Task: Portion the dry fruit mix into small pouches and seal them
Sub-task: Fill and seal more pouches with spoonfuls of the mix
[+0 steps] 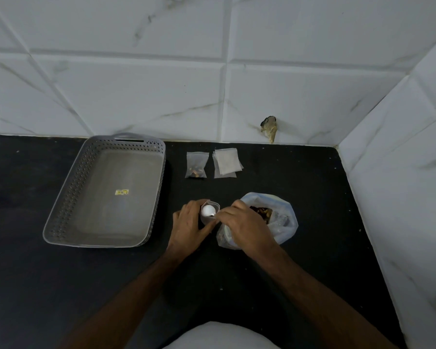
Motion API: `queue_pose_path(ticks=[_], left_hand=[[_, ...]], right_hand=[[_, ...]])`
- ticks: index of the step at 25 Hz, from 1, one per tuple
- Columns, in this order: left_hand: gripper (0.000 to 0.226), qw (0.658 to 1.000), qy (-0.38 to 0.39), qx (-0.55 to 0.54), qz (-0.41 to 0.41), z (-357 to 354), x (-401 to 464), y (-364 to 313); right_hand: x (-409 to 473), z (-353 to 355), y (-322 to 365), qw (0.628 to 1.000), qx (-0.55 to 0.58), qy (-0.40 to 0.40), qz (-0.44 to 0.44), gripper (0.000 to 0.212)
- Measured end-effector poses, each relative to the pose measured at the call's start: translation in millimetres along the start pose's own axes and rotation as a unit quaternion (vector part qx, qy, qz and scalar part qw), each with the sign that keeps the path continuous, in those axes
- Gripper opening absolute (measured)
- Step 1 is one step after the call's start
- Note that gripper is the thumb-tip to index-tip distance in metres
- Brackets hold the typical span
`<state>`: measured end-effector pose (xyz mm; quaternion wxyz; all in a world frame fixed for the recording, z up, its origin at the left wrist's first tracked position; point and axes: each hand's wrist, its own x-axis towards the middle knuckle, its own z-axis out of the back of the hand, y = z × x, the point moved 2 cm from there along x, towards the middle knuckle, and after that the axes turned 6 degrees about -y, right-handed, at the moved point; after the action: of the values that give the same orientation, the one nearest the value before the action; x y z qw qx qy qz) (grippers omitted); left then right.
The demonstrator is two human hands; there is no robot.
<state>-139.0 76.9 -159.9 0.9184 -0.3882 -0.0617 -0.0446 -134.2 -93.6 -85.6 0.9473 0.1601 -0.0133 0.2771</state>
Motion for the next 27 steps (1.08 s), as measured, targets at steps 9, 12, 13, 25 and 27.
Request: queue_pose_path(ticks=[9, 12, 13, 25, 27], left_hand=[[0.052, 1.0, 0.001, 0.001, 0.009, -1, -1, 4], [0.059, 1.0, 0.014, 0.001, 0.007, 0, -1, 4], [0.06, 1.0, 0.018, -0.001, 0.006, 0, -1, 4], [0.06, 0.999, 0.031, 0.0, 0.008, 3, -1, 6], [0.059, 1.0, 0.027, -0.003, 0.01, 3, -2, 7]], right_hand=[[-9, 0, -14, 0.963, 0.213, -0.118, -0.112, 0.026], [-13, 3, -21, 0.862, 0.386, -0.101, -0.313, 0.024], [-15, 4, -25, 0.813, 0.448, -0.105, -0.357, 0.023], [-10, 7, -19, 0.933, 0.275, -0.092, -0.215, 0.023], [-3, -1, -9, 0.998, 0.041, -0.044, -0.009, 0.028]])
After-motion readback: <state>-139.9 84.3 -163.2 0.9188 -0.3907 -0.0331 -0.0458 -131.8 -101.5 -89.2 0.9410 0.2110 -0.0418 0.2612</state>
